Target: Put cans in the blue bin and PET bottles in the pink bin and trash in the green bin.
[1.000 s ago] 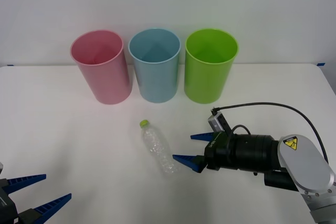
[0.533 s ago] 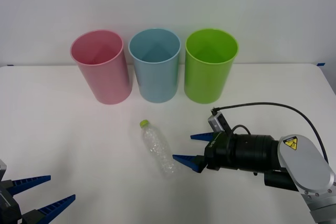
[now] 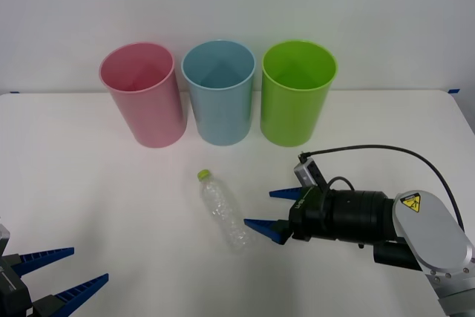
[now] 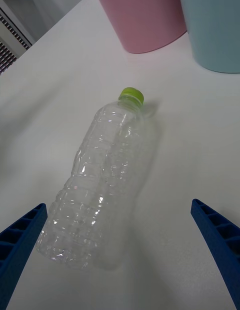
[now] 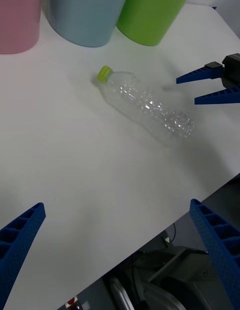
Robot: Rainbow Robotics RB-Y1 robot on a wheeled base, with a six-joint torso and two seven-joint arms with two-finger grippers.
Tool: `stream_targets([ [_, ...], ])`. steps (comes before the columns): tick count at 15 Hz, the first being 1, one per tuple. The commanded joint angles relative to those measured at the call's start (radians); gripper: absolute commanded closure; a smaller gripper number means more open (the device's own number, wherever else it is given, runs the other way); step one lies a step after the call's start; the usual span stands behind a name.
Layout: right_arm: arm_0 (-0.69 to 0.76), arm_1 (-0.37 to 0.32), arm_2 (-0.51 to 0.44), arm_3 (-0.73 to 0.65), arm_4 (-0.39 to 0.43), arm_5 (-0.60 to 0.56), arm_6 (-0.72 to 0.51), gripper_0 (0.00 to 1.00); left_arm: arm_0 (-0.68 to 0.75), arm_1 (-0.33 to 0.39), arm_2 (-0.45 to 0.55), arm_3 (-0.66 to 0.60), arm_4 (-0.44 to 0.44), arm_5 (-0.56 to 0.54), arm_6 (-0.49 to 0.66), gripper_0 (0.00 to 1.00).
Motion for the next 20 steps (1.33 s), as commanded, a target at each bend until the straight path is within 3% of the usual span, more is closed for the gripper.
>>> stream_targets([
  [1, 0.000, 0.000, 0.000, 0.000, 0.000, 0.000, 0.000, 0.00, 0.000, 0.000, 0.000, 0.000, 0.000, 0.000, 0.000, 0.00],
  [11, 0.026, 0.009, 0.003, 0.015, -0.002, -0.002, 0.003, 0.00, 0.000, 0.000, 0.000, 0.000, 0.000, 0.000, 0.000, 0.00],
  [20, 0.032, 0.003, -0.008, -0.043, -0.083, 0.000, 0.011, 0.00, 0.000, 0.000, 0.000, 0.000, 0.000, 0.000, 0.000, 0.00],
])
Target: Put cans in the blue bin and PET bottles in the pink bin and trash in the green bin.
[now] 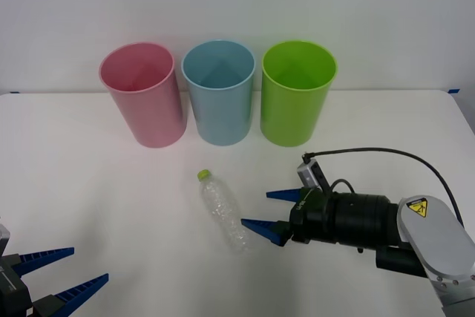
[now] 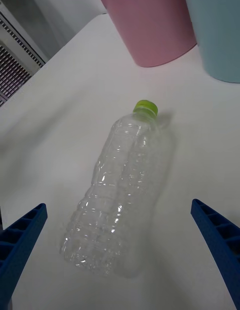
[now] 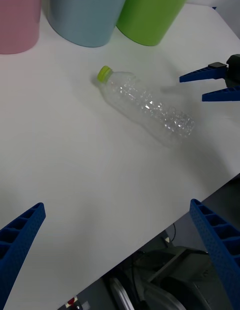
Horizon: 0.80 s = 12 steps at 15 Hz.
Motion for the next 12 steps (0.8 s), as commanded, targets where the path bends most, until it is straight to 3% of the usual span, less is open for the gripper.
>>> stream_targets([
  [1, 0.002, 0.000, 0.000, -0.029, -0.008, 0.000, 0.003, 0.00, 0.000, 0.000, 0.000, 0.000, 0.000, 0.000, 0.000, 0.00],
  [4, 0.000, -0.009, -0.002, -0.073, -0.004, 0.004, -0.004, 0.00, 0.000, 0.000, 0.000, 0.000, 0.000, 0.000, 0.000, 0.00],
  [8, 0.000, -0.025, -0.002, -0.135, 0.064, 0.007, -0.036, 0.00, 0.000, 0.000, 0.000, 0.000, 0.000, 0.000, 0.000, 0.00],
  [12, 0.011, -0.029, 0.013, -0.222, 0.165, 0.007, -0.175, 0.00, 0.000, 0.000, 0.000, 0.000, 0.000, 0.000, 0.000, 0.00],
])
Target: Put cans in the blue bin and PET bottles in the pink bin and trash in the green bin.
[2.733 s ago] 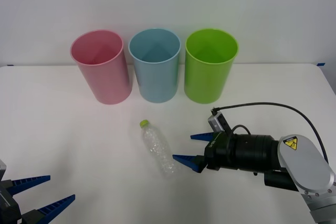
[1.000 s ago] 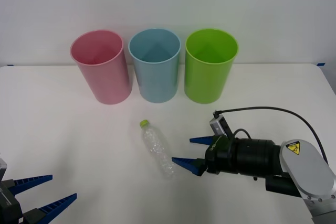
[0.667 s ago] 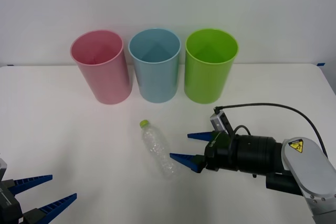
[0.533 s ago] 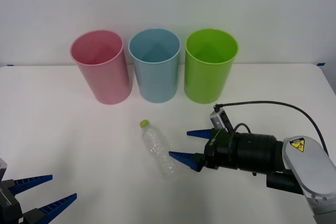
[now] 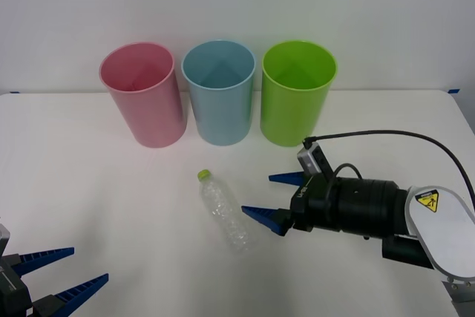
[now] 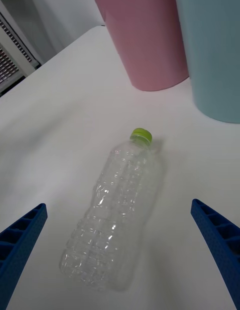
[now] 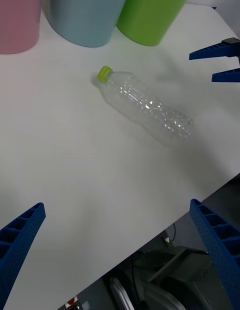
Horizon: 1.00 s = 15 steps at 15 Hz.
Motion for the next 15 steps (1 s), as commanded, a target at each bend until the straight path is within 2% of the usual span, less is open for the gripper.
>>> stream_targets([
  [1, 0.005, 0.000, 0.023, -0.056, 0.068, 0.000, -0.094, 0.00, 0.000, 0.000, 0.000, 0.000, 0.000, 0.000, 0.000, 0.00],
  [5, 0.005, 0.000, 0.078, -0.149, 0.210, -0.001, -0.207, 0.00, 0.000, 0.000, 0.000, 0.000, 0.000, 0.000, 0.000, 0.00],
  [9, 0.004, 0.001, 0.121, -0.198, 0.354, -0.001, -0.218, 0.00, 0.000, 0.000, 0.000, 0.000, 0.000, 0.000, 0.000, 0.00],
  [15, -0.001, 0.010, 0.209, -0.204, 0.429, -0.001, -0.218, 0.00, 0.000, 0.000, 0.000, 0.000, 0.000, 0.000, 0.000, 0.00],
])
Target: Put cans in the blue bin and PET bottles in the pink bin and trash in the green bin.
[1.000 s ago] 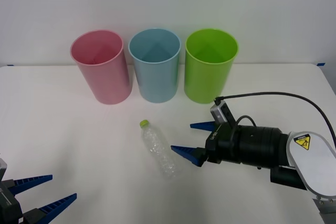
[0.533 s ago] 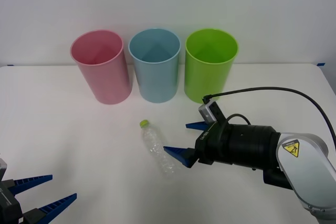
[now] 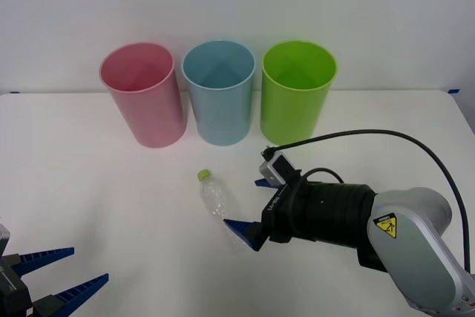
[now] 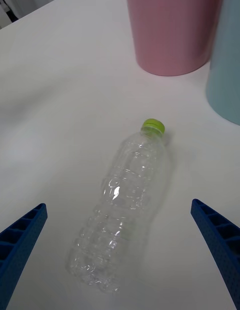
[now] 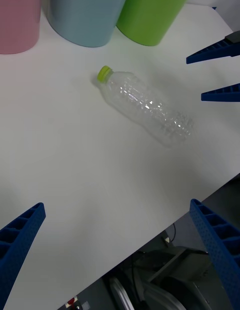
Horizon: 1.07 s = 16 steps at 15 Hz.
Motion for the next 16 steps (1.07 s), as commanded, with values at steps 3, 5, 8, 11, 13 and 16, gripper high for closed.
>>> stream_targets([
  [3, -0.038, 0.008, 0.076, 0.000, 0.195, -0.003, 0.001, 0.00, 0.000, 0.000, 0.000, 0.000, 0.000, 0.000, 0.000, 0.00],
  [5, -0.055, 0.017, 0.085, 0.000, 0.264, -0.058, -0.003, 0.00, 0.000, 0.000, 0.000, 0.000, 0.000, 0.000, 0.000, 0.00],
  [8, -0.064, 0.043, 0.079, 0.000, 0.295, -0.138, -0.009, 0.00, 0.000, 0.000, 0.000, 0.000, 0.000, 0.000, 0.000, 0.00],
  [11, -0.065, 0.071, 0.085, 0.000, 0.310, -0.155, -0.018, 0.00, 0.000, 0.000, 0.000, 0.000, 0.000, 0.000, 0.000, 0.00],
  [13, -0.065, 0.111, 0.085, 0.001, 0.373, -0.200, -0.028, 0.00, 0.000, 0.000, 0.000, 0.000, 0.000, 0.000, 0.000, 0.00],
  [16, -0.065, 0.131, 0.128, 0.001, 0.430, -0.203, -0.104, 0.00, 0.000, 0.000, 0.000, 0.000, 0.000, 0.000, 0.000, 0.00],
])
